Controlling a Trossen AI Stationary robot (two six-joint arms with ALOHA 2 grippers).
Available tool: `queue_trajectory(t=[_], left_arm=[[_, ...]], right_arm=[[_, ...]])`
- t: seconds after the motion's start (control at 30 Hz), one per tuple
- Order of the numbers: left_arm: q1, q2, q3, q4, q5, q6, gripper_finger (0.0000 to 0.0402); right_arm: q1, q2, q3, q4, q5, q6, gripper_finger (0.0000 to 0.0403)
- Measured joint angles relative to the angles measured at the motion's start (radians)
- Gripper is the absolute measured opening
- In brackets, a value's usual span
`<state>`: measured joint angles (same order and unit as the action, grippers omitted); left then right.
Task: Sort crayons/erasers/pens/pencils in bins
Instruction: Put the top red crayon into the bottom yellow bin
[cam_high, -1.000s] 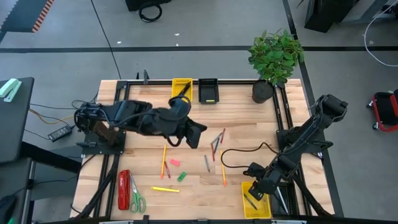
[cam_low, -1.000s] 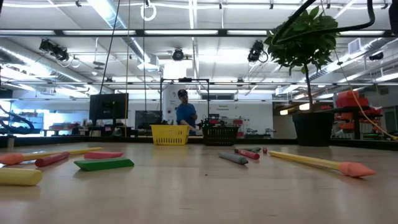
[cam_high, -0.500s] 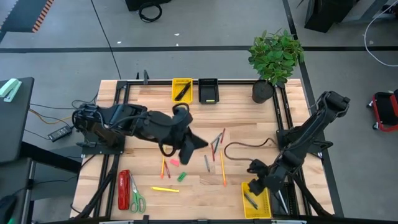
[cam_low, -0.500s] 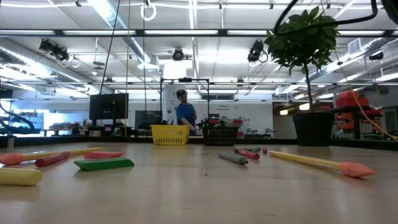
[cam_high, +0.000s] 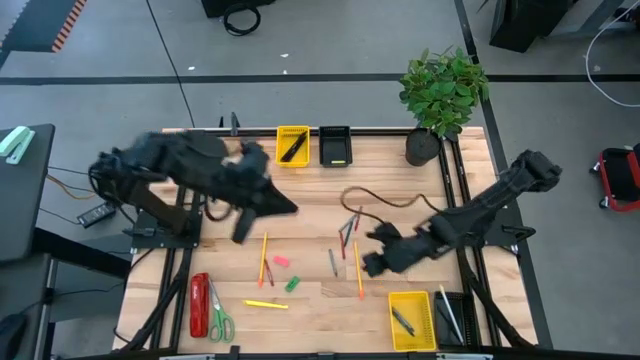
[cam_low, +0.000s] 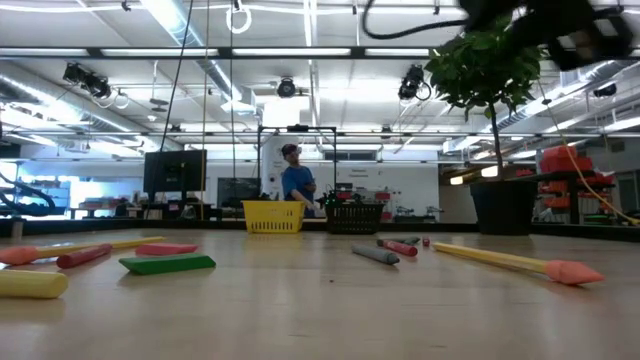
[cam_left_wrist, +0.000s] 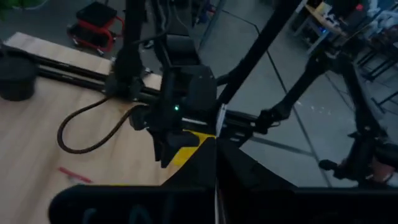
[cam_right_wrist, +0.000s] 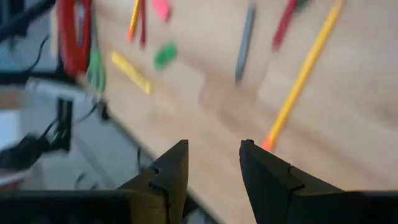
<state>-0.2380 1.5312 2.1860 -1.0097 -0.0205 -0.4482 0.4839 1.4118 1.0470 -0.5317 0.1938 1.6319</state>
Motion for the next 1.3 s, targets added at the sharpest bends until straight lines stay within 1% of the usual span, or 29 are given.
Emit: queue_trajectory(t=[0.17,0.3,0.37,0.53,0.67,0.73,0.77,0.87,0.93,1.03,1.2,1.3], left_arm=[[0.013,-0.077,0.000,-0.114,0.010,0.066,0.0031],[0.013,-0.115,0.000,-0.181,-0.004,0.069,0.0035],[0.013,-0.136,0.000,-0.200,-0.019,0.051,0.0035],[0.013,-0.204,0.000,-0.203,-0.033,-0.020,0.0024],[0.012,-0.247,0.000,-0.204,-0.043,-0.031,0.0017],[0.012,-0.263,0.000,-0.201,-0.088,-0.059,0.0015],[0.012,-0.270,0.000,-0.199,-0.117,-0.077,0.0014],[0.012,-0.273,0.000,-0.196,-0.166,-0.102,0.0016],[0.012,-0.270,0.000,-0.190,-0.210,-0.075,0.0019],[0.012,-0.260,0.000,-0.140,-0.303,0.015,0.0022],[0.013,-0.222,0.000,-0.008,-0.450,0.178,0.0024],[0.031,-0.202,-0.001,0.074,-0.497,0.305,0.0033]], right_arm=[[-0.150,0.156,0.183,-0.164,-0.035,-0.096,0.0149],[-0.267,0.254,0.267,-0.203,-0.131,-0.110,0.0149],[-0.319,0.288,0.295,-0.206,-0.173,-0.140,0.0149],[-0.430,0.357,0.337,-0.217,-0.222,-0.218,0.0149],[-0.505,0.409,0.338,-0.223,-0.239,-0.214,0.0149],[-0.535,0.428,0.338,-0.219,-0.262,-0.167,0.0149],[-0.548,0.436,0.338,-0.204,-0.265,-0.168,0.0149],[-0.578,0.444,0.338,-0.199,-0.266,-0.237,0.0149],[-0.592,0.444,0.338,-0.199,-0.273,-0.283,0.0149],[-0.607,0.436,0.338,-0.183,-0.273,-0.375,0.0149],[-0.625,0.427,0.338,-0.175,-0.241,-0.496,0.0149],[-0.629,0.427,0.338,-0.176,-0.234,-0.552,0.0149]])
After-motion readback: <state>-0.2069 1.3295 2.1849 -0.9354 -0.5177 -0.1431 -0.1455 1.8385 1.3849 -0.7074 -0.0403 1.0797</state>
